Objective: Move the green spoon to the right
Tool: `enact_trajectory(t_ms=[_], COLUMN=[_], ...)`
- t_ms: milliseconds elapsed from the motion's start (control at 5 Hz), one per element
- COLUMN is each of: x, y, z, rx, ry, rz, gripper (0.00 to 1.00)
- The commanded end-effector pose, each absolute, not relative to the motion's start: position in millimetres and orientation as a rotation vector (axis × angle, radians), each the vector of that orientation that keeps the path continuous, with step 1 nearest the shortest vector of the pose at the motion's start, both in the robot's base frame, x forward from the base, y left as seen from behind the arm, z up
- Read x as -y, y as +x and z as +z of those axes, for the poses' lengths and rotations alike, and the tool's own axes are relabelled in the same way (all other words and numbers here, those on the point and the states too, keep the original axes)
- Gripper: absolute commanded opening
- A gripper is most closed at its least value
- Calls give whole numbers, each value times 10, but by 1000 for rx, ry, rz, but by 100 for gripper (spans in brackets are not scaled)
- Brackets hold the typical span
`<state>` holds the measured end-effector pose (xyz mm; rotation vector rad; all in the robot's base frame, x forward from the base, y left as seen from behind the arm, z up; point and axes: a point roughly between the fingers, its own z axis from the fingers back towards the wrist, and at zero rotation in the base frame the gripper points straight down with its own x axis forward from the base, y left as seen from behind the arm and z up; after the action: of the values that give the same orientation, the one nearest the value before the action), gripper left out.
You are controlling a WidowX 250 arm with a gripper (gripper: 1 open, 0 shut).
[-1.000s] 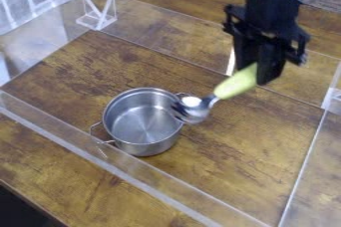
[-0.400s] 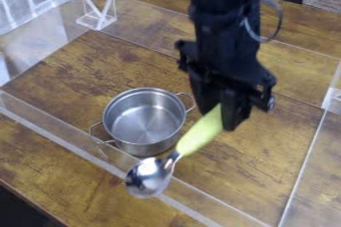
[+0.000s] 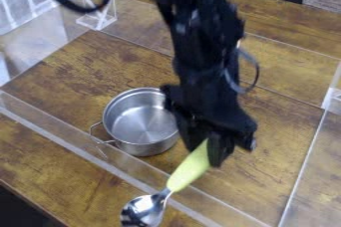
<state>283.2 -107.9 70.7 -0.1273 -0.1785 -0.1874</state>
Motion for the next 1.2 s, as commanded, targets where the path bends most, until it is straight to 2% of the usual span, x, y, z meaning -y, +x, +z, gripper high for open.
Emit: enact_trajectory(t_ms=[0,200,600,1000], x=[1283,1420,1525,1597], y=[2841,2845,2831,2850], z=[568,422,390,303], rx=[217,241,255,187], ry=[-155,-197,-236,-266], rz=[-161,-108,43,-161], gripper=[0,0,0,0])
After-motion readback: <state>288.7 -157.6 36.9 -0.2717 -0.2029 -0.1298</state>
